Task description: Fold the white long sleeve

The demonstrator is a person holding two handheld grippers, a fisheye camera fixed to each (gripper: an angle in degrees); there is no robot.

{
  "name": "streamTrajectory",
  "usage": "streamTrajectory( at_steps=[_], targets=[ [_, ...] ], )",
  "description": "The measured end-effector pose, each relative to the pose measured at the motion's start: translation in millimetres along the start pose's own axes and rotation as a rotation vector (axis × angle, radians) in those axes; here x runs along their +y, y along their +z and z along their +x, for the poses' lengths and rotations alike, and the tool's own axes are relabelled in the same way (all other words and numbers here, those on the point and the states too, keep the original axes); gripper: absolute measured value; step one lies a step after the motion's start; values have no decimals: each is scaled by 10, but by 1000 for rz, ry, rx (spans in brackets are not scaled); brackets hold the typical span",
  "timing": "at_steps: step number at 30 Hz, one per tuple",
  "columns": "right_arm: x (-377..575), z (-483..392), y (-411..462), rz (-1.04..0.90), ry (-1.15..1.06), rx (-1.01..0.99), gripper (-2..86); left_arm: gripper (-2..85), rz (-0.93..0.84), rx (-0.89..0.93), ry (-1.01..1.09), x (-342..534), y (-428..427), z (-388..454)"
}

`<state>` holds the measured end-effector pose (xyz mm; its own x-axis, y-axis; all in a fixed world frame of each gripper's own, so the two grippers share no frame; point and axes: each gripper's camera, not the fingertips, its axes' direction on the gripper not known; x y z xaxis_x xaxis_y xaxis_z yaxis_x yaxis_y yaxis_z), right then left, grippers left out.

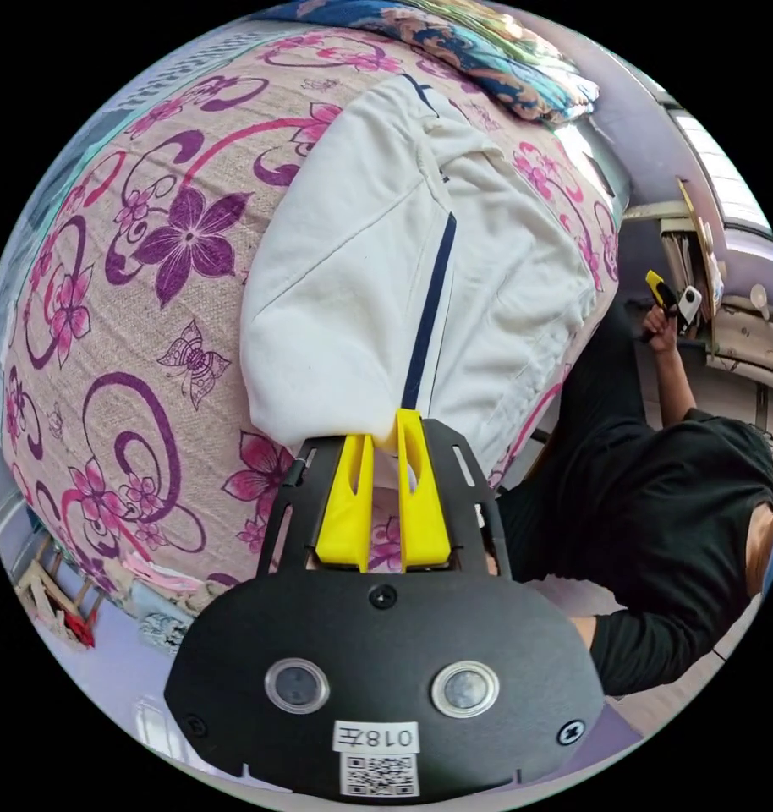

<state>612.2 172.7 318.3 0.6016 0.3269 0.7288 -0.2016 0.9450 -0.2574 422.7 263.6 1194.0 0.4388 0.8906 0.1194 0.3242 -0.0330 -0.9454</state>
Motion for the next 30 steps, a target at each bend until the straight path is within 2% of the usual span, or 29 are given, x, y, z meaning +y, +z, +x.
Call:
streamTrajectory(
  at_steps=[5, 12, 15, 18, 21, 23, 25, 26, 27, 28, 30],
  targets=[
    [19, 28, 126, -39, -22, 10, -3, 64, -79, -61, -13, -300, 35, -4],
    [43, 132, 214, -31, -11, -1, -4, 91, 74, -86, -119, -38, 133, -133],
    [48, 132, 242, -29, -17, -4, -4, 68, 128, -98, -101, 83, 136, -111],
    [70, 151, 287, -16, -6, -15, -4, 49, 158, -79, -45, 98, 272, -103],
    [85, 143, 330, -9, 5, -17, -4, 43, 196, 63, 41, 67, 370, -196],
    [79, 122, 345, -14, 5, -10, -4, 42, 292, 203, 81, 80, 293, -381],
    [61, 98, 340, -14, 5, 2, -4, 41, 575, 407, 29, 246, 90, -929],
    [44, 81, 324, -7, 7, 8, -3, 41, 691, 452, -12, 351, 42, -1121],
    [25, 62, 302, 4, 8, 13, -3, 42, 938, 526, -151, 645, 34, -1534],
    [14, 53, 291, 11, 9, 12, -3, 46, 1144, 637, -390, 995, 257, -1972],
    [-28, 14, 264, 30, 11, 6, -3, 58, 1338, 842, -711, 1425, 913, -2390]
  ],
)
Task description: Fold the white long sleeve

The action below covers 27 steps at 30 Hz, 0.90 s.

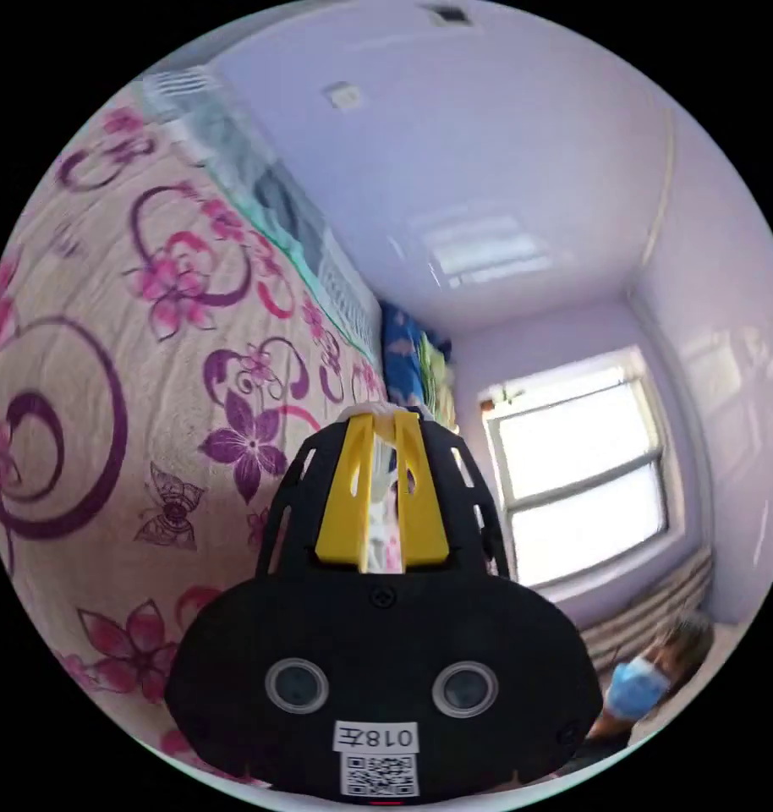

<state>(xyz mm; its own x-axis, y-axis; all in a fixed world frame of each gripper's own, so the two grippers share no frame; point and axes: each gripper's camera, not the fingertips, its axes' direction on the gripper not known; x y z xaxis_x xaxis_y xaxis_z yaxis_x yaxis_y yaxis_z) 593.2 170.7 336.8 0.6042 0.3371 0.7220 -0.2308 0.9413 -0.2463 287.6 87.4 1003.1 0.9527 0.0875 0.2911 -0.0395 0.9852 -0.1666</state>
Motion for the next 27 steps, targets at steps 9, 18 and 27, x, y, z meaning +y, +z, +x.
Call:
streamTrajectory(
  at_steps=[9, 18, 27],
  targets=[
    [-188, -62, 288, -69, 3, -27, 15, 127, -58, -110, 39, 1649, -1035, -1296],
    [-523, -189, 1146, -358, 67, 169, 111, 133, -196, -474, 127, 3896, -1698, -1257],
    [-561, -144, 1475, -497, 201, 192, 97, 138, -264, -666, 281, 4224, -1272, -905]
  ],
)
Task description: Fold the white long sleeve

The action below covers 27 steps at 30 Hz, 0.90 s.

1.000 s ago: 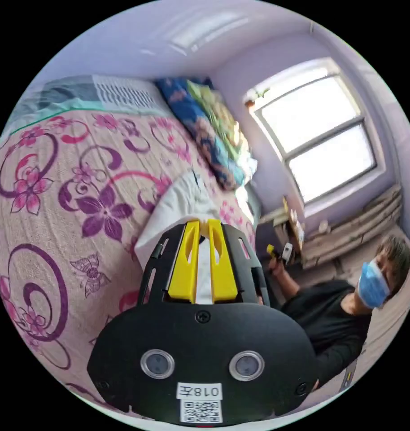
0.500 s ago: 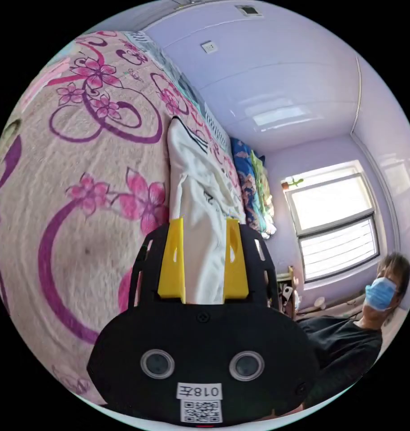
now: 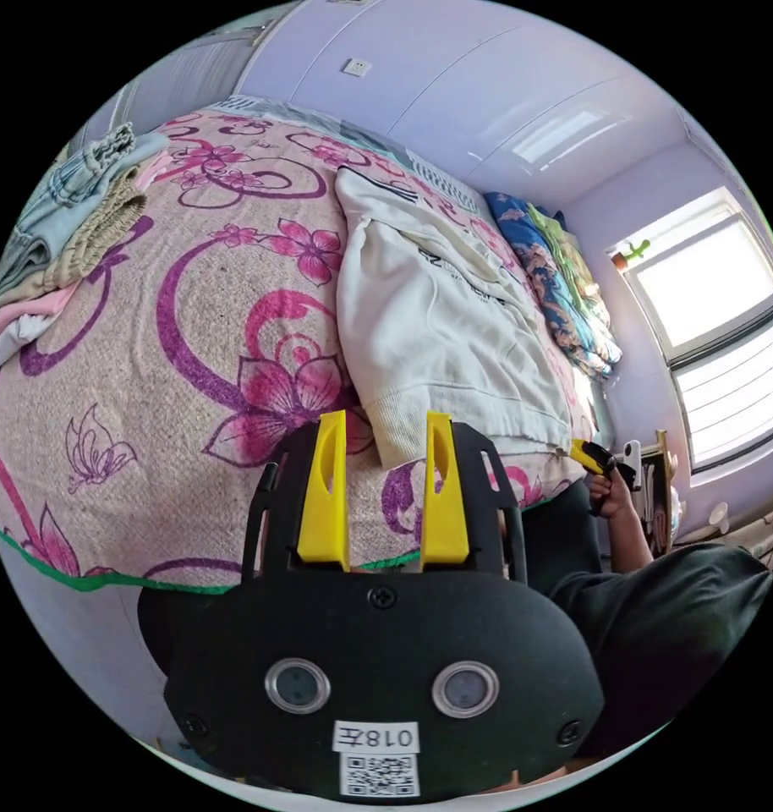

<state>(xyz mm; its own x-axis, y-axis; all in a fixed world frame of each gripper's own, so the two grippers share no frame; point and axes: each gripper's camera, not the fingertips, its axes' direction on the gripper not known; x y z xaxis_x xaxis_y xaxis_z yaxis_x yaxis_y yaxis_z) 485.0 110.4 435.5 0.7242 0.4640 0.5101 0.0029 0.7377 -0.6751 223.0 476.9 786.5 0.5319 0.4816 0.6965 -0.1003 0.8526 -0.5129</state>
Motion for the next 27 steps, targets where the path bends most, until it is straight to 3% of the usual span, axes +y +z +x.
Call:
streamTrajectory(
  at_steps=[4, 7, 10, 14, 24, 27],
  targets=[
    [-82, -109, 22, -23, -42, 99, 34, 155, -92, 3, -8, -103, 256, 39],
    [-114, -248, -247, -34, -124, 33, 22, 152, -120, 94, 41, -163, 165, 135],
    [-117, -270, -559, -43, -190, -29, 17, 161, -150, 63, 27, -165, 150, 67],
    [-241, 124, -383, -149, -93, -68, 16, 176, -190, 146, -42, -286, 330, -100],
    [-263, 198, -446, -83, -57, -165, 21, 163, -360, 59, 28, -717, 459, 145],
    [-249, 171, -518, -70, -65, -171, 22, 150, -307, 179, 29, -755, 346, 162]
  ],
)
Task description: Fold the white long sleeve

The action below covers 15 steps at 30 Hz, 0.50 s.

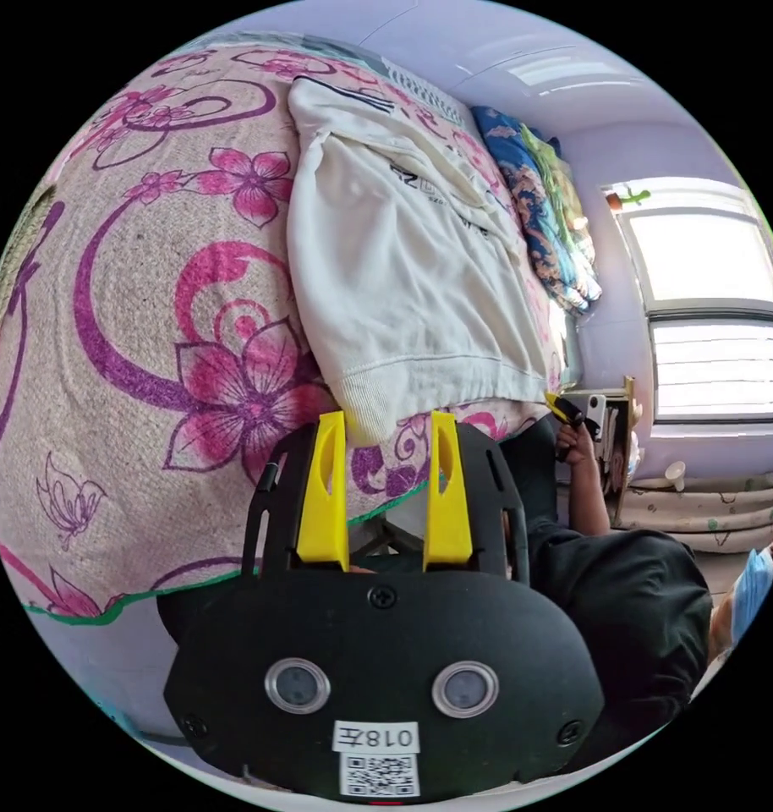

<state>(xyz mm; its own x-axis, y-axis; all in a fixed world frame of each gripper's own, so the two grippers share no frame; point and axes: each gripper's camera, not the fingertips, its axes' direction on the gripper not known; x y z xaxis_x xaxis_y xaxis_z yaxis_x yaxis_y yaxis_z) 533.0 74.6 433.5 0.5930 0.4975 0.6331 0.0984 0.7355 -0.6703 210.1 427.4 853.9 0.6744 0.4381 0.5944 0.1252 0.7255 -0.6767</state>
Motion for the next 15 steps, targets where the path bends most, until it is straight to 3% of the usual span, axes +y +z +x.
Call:
streamTrajectory(
  at_steps=[6, 10, 13, 15],
  targets=[
    [-1, -56, -30, -4, -16, 21, 25, 157, 0, -12, -79, -44, 94, -134],
    [-1, -67, -26, 2, -20, -4, 29, 108, 1, -28, -39, -17, 84, -44],
    [-8, -94, -19, 10, -31, -23, 37, 91, 10, 186, -2, 5, 149, -49],
    [-5, -95, -11, 15, -24, -18, 48, 91, 3, 128, -51, 17, 218, -96]
  ],
)
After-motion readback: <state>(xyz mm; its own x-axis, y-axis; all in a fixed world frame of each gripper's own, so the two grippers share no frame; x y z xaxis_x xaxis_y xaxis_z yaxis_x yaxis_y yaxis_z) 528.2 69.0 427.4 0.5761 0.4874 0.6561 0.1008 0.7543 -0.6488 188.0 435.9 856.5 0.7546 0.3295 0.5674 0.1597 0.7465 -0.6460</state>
